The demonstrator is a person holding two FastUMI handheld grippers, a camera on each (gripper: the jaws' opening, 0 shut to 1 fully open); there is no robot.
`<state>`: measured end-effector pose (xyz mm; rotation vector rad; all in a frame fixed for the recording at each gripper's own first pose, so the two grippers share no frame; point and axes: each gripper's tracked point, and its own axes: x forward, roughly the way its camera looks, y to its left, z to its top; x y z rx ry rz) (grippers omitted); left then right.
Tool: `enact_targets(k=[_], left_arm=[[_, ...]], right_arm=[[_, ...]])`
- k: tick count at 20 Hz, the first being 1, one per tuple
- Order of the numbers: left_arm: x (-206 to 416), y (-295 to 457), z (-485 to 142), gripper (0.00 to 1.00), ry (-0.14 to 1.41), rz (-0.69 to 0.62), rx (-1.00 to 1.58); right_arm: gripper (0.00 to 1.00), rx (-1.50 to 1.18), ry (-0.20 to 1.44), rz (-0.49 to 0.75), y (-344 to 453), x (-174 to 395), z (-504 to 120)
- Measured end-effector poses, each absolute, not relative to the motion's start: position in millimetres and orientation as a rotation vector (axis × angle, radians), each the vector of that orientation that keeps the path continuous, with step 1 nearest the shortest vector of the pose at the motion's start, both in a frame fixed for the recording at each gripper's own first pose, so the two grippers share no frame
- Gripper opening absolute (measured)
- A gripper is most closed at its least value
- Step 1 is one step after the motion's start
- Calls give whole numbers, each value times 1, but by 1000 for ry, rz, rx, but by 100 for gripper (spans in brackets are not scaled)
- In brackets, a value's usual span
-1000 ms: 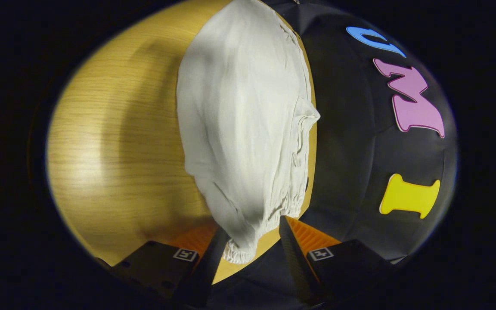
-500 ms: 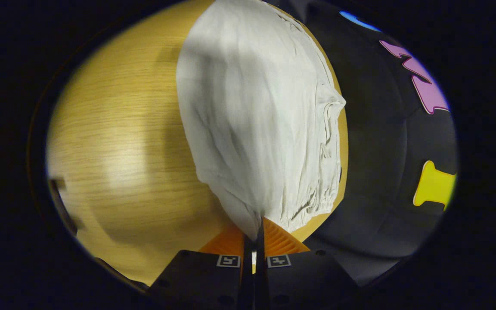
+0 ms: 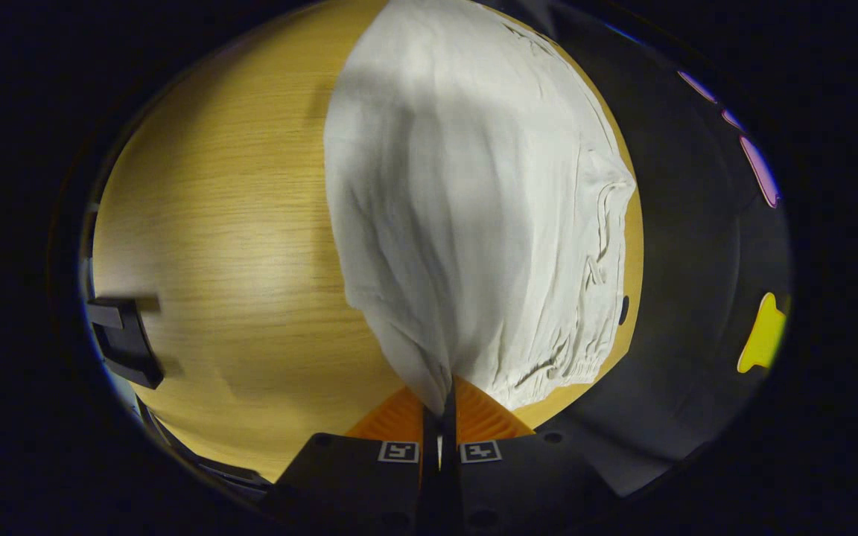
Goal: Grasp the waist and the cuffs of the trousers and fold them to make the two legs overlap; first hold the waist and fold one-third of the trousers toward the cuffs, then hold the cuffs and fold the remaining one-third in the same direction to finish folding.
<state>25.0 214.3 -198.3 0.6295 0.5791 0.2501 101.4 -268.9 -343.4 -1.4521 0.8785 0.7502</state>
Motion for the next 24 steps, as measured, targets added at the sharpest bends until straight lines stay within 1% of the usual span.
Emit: enact_targets(k=[3,5,10,13,14,16,17,18,19,21,24], left_arm=[[49,246,-225,97,663,116,883],[61,259,-238,97,693,35,974],[92,295,-248,98,731,-45,1060],[107,293,-257,97,755,-154,1130],[115,292,-257,93,746,-207,1179],[130,285,-257,91,739,-315,1291],[142,283,-257,89,734,-347,1337],[150,284,-254,85,736,-361,1366],[158,282,-254,86,746,-366,1376],[169,280,-260,83,821,-391,1335],[181,275,-264,47,881,-413,1314]], right_arm=[[5,-1473,902,749,-269,102,-344],[5,-1478,920,749,-268,101,-344],[5,-1509,952,742,-268,102,-344],[5,-1526,956,739,-268,102,-343],[5,-1528,961,737,-268,103,-342],[5,-1528,967,732,-269,104,-343],[5,-1528,970,731,-268,104,-342],[5,-1527,972,729,-268,103,-342],[5,-1527,974,727,-267,104,-342],[5,-1535,972,726,-267,104,-342],[5,-1550,962,729,-267,105,-342]])
